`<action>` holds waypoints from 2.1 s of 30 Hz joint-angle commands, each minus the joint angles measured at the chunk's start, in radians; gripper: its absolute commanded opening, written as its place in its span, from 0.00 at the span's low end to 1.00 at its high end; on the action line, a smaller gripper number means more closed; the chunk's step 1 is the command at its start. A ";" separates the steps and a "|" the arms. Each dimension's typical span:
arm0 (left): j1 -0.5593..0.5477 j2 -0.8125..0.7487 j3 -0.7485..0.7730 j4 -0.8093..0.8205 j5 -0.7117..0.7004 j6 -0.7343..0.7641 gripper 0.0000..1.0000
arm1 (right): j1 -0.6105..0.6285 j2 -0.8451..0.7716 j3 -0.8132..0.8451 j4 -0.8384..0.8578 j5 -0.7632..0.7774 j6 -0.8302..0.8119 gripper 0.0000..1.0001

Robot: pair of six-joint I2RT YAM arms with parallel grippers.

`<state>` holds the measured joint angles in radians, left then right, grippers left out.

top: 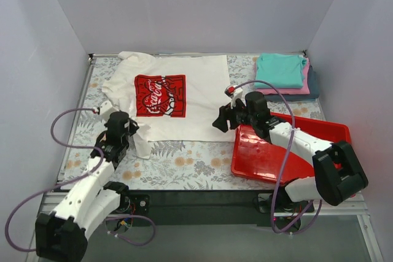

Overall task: Fold and stack the t-shirts
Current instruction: Flatten the tshirt out

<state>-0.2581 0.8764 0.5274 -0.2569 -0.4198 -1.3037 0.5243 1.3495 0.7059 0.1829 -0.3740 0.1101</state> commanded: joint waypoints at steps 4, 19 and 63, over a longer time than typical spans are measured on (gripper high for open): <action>-0.020 -0.336 -0.116 -0.200 -0.071 -0.244 0.00 | 0.009 0.056 0.129 0.047 -0.083 0.011 0.56; -0.020 -0.912 -0.146 -0.519 -0.095 -0.684 0.47 | 0.013 0.088 0.139 0.059 -0.144 0.014 0.56; -0.144 0.179 -0.006 -0.093 0.001 -0.138 0.53 | 0.014 0.272 0.139 0.096 -0.152 -0.007 0.57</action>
<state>-0.3969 1.0431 0.4892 -0.3397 -0.3790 -1.4616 0.5323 1.6032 0.8207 0.2405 -0.5022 0.1200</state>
